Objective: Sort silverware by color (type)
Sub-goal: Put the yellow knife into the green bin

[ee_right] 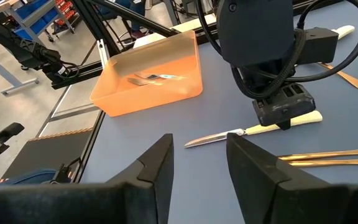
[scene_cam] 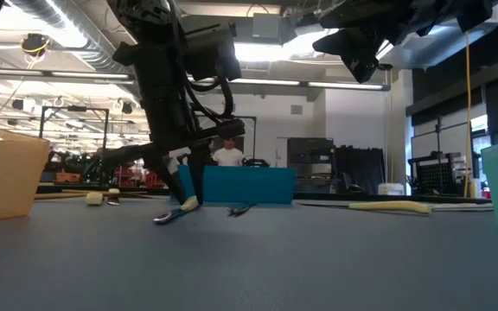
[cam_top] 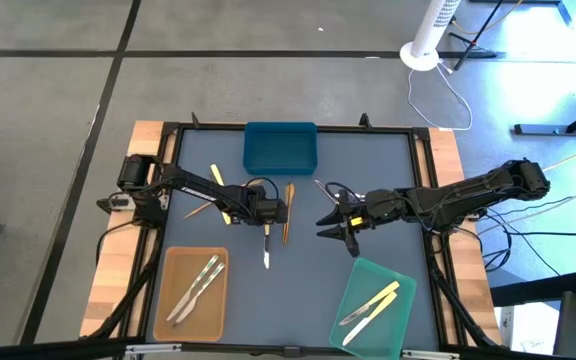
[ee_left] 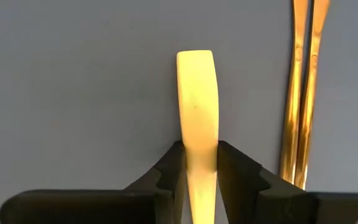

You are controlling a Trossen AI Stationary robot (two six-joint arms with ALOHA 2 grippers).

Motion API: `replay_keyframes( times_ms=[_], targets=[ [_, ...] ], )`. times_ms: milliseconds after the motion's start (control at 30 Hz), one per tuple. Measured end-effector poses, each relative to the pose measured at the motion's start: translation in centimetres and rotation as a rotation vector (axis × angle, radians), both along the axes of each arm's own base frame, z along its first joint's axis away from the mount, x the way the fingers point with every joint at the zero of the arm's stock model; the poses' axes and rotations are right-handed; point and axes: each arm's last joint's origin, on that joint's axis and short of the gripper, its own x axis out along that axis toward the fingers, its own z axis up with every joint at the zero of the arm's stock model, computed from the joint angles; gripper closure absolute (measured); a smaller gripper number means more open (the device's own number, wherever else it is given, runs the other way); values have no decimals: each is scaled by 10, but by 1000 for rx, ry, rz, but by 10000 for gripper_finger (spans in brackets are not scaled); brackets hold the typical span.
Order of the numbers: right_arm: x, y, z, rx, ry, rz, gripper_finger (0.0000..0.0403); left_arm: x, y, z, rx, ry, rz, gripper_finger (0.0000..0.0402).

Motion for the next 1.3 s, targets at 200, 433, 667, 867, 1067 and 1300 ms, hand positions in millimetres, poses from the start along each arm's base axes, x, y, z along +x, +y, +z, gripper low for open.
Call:
replay_keyframes(
  times_ms=[200, 433, 667, 867, 1067, 1300],
  targets=[
    [0, 0, 0, 0, 0, 0, 268, 0, 0, 0, 9, 11, -21, 334],
    [0, 0, 0, 0, 0, 0, 268, 0, -2, 0, 25, 13, -60, 335],
    [-1, 1, 2, 15, -4, 35, 268, 5, -12, 5, 53, -42, -133, 336],
    [-9, -1, 13, 17, -45, 22, 268, 13, -23, 16, 118, -160, -209, 336],
    [-23, -5, 28, 59, -85, -38, 268, 29, -35, 30, 269, -344, -287, 337],
    [-47, -21, 46, 116, -109, -128, 268, 44, -52, 54, 510, -554, -363, 337]
  ],
)
